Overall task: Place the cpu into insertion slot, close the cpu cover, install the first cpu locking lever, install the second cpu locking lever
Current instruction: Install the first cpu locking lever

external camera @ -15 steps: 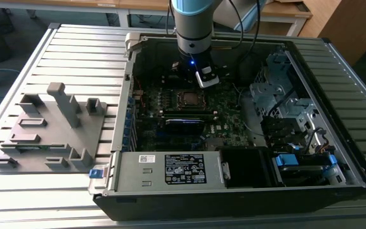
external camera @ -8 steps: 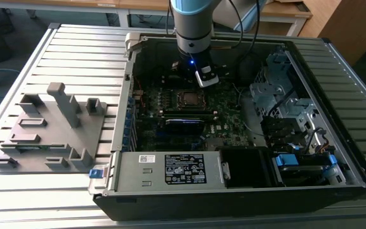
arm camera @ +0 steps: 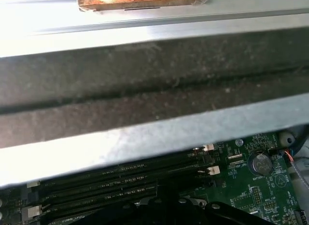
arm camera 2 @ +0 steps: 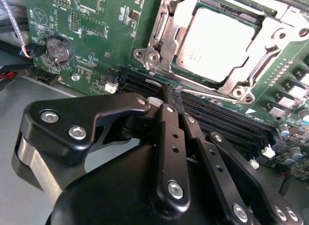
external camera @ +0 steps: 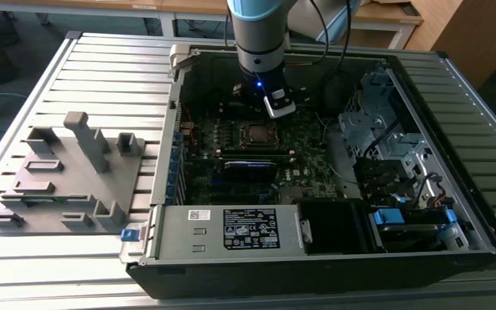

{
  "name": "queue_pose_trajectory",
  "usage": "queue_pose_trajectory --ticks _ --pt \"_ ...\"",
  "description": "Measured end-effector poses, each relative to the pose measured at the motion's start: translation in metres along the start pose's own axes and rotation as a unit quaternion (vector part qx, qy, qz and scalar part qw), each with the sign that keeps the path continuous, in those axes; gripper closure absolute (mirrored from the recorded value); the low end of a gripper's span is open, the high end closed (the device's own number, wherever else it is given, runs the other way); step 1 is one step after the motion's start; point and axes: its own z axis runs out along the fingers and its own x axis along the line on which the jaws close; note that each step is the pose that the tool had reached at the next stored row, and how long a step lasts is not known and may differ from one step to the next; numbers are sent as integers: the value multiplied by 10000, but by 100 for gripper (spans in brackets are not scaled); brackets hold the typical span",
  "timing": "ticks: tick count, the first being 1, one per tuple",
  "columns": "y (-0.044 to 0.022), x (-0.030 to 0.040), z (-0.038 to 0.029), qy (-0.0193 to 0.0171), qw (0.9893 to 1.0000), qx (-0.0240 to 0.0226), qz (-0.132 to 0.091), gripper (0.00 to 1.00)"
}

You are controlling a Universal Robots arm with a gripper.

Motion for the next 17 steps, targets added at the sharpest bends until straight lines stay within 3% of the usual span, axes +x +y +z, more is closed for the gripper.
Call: queue_pose_trajectory --ticks 14,17 --pt "-10 40 4 -17 10000 -4 -3 90" --pt "-11 41 6 -35 10000 12 -9 90"
